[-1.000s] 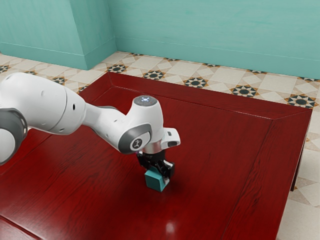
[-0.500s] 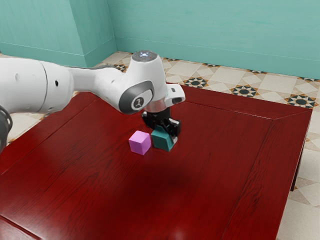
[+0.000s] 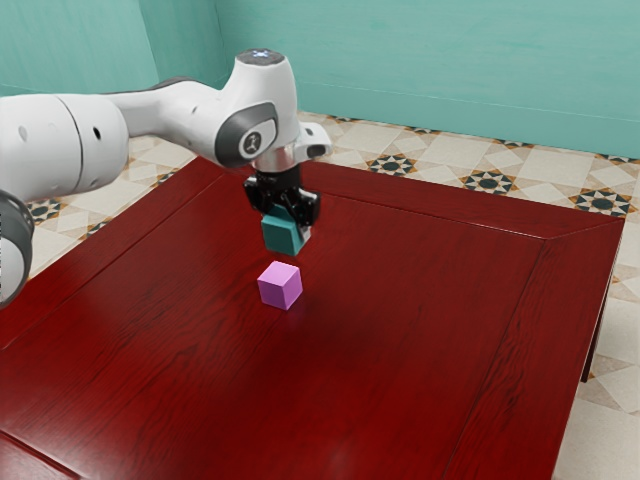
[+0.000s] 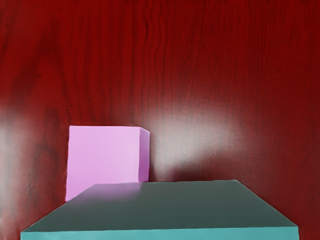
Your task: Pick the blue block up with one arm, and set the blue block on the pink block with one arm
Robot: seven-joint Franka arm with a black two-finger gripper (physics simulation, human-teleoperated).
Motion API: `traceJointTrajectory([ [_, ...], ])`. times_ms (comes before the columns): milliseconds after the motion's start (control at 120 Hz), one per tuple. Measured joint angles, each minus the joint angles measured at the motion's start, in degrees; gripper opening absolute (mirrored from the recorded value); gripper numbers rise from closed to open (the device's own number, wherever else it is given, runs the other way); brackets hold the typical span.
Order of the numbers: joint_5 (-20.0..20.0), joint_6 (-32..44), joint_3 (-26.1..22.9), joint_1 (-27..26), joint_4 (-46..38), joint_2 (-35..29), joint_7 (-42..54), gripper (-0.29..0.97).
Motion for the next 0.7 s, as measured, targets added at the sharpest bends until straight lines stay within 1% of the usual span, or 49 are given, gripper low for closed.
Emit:
traceJointTrajectory([
  [108,-0.1,-1.3,0.0,1.3,3.5,2.2,1.3,0.35],
  [275,-0.4,-2.5,-0.2,4.2,4.3,2.5,3.3,0.35],
  [475,-0.7,-2.9,-0.7,5.4,2.9,2.2,5.7,0.35],
  [700,-0.8,0.5,-0.7,5.3,-1.0,3.2,7.7,0.35],
])
